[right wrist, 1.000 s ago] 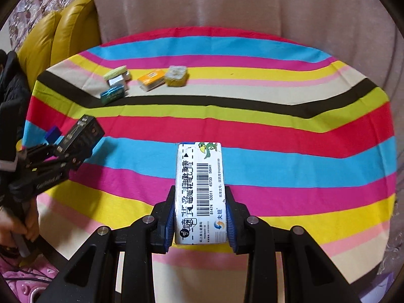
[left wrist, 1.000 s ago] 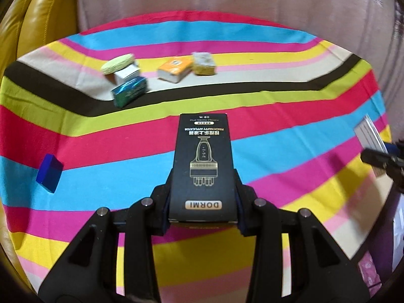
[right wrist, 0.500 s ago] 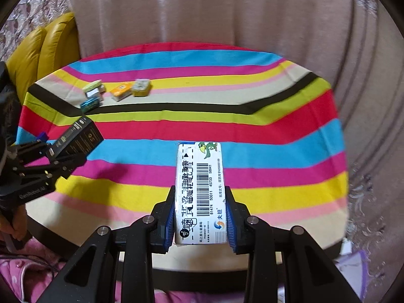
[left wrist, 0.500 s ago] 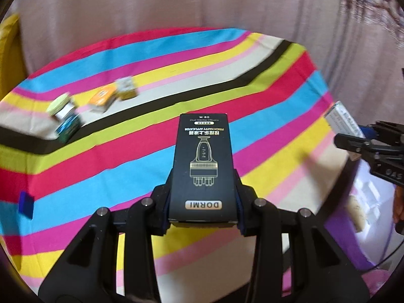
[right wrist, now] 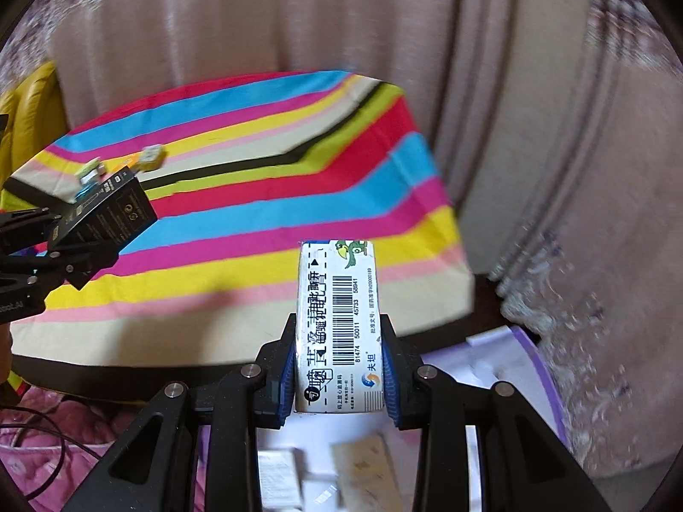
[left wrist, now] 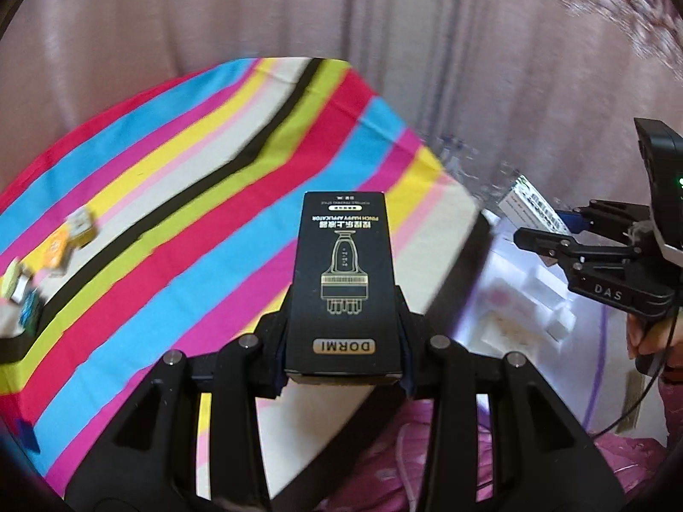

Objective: Organize objects
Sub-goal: 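Carry both held boxes over the storage box, then open both tools to drop their boxes into the storage box, then return both tools to the table and grasp the teal box with the left tool, then grasp the white sponge with the right tool while the left tool holds the teal box, then carry the teal box and white sponge over the storage box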

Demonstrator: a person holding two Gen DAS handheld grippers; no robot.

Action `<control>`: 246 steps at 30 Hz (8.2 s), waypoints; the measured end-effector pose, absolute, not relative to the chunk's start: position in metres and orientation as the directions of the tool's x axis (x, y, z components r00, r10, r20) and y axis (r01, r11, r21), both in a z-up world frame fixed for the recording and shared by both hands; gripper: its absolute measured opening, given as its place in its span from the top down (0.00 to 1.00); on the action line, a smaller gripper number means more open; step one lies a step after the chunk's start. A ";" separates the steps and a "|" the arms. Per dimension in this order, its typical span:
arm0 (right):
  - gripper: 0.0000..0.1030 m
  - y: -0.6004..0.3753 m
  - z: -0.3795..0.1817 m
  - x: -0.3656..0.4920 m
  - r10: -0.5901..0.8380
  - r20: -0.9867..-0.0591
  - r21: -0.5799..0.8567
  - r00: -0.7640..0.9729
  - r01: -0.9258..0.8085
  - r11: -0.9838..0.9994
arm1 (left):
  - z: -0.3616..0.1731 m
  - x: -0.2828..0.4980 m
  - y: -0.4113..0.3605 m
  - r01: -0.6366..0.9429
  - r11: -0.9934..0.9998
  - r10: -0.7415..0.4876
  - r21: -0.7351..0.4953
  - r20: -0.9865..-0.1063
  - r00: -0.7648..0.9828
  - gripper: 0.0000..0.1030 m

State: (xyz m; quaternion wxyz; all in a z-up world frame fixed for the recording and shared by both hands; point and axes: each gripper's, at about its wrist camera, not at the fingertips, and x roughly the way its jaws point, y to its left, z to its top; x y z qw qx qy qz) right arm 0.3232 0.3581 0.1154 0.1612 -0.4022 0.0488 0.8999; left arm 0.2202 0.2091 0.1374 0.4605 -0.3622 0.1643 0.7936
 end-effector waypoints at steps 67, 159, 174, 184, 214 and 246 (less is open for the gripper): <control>0.19 0.169 0.049 0.173 -0.063 -0.856 0.000 -0.514 0.123 -0.992 | 0.021 -0.104 -0.033 -0.250 -0.945 -0.003 0.210 -0.772 -0.636 0.05; 0.53 0.127 0.005 -0.039 -0.096 -0.778 -0.015 -0.621 0.171 -0.985 | 0.024 0.016 -0.075 -0.213 -0.977 0.139 -0.005 -0.771 -0.621 0.68; 0.53 0.140 0.033 0.007 -0.133 -0.777 0.054 -0.615 0.146 -0.988 | 0.025 0.017 -0.068 -0.217 -0.974 0.092 0.063 -0.766 -0.636 0.68; 0.53 0.182 0.051 0.069 -0.045 -0.772 0.014 -0.634 0.054 -0.998 | 0.026 0.028 -0.064 -0.225 -0.974 0.148 -0.007 -0.773 -0.617 0.69; 0.53 0.257 0.086 0.182 0.056 -0.757 -0.011 -0.651 -0.072 -0.997 | 0.076 0.115 0.088 -0.626 -0.776 0.470 -0.077 -0.733 -0.492 0.69; 0.53 0.436 0.092 0.409 0.368 -0.760 0.031 -0.535 -0.595 -0.803 | 0.105 0.291 0.293 -0.977 -0.182 0.592 -0.110 -0.806 -0.020 0.69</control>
